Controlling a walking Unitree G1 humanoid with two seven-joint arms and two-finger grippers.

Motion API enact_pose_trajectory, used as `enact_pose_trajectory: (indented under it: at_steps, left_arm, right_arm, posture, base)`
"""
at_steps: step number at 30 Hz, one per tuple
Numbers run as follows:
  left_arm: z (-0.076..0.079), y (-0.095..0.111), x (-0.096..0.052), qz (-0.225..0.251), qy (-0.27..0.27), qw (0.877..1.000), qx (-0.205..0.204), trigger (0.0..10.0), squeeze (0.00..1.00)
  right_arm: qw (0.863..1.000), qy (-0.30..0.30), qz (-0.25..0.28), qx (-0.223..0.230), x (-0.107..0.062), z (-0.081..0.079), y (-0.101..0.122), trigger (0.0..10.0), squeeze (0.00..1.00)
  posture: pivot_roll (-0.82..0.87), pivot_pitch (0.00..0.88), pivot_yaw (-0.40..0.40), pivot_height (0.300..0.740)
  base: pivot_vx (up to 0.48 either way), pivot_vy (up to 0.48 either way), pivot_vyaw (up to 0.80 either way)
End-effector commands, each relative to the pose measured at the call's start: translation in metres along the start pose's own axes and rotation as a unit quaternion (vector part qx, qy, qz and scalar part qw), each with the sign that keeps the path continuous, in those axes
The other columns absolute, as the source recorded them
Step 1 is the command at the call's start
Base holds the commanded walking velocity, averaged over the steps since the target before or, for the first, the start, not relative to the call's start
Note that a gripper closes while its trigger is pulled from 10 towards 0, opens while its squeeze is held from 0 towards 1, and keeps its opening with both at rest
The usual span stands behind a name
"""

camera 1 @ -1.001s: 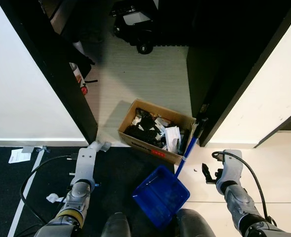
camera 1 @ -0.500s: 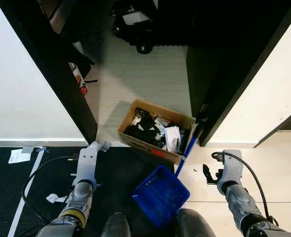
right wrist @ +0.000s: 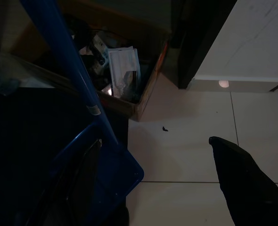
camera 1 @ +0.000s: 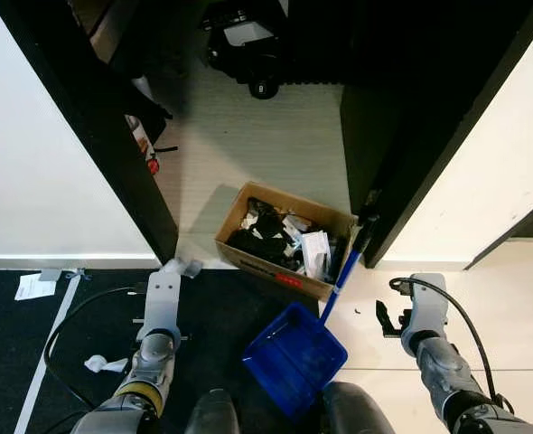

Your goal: Sweep floor

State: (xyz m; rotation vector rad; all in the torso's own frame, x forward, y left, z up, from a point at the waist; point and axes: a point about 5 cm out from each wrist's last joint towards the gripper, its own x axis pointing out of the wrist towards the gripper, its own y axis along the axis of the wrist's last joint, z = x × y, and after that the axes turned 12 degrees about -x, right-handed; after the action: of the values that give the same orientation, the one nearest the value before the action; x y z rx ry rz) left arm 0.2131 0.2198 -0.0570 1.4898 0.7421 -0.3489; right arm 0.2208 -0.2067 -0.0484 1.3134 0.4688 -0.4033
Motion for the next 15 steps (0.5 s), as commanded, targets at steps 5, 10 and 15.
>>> enact_pose_trajectory:
  at_steps: [5,10,15]
  left_arm:
    - [0.0053,-0.0047,-0.0013,-0.008,-0.002,1.000,-0.010,10.0,0.00]
    - [0.0056,-0.0051,-0.0014,-0.007,-0.001,1.000,-0.010,10.0,0.00]
    - [0.0048,-0.0056,-0.0017,-0.007,0.000,1.000,-0.014,10.0,0.00]
  right_arm:
    - [1.000,0.000,-0.009,0.000,-0.0002,0.0003,-0.0023,10.0,0.00]
    - [1.000,-0.001,-0.010,-0.001,-0.0003,0.0002,-0.0025,10.0,0.00]
    - [1.000,0.000,-0.011,-0.001,-0.0004,-0.0012,-0.0030,10.0,0.00]
  posture:
    - [-0.04,0.042,-0.029,0.740]
    - [-0.04,0.040,-0.027,0.740]
    - [-0.03,0.026,-0.023,0.740]
  base:
    - [0.000,0.000,0.00]
    - [0.000,0.000,0.00]
    - [0.000,0.000,0.00]
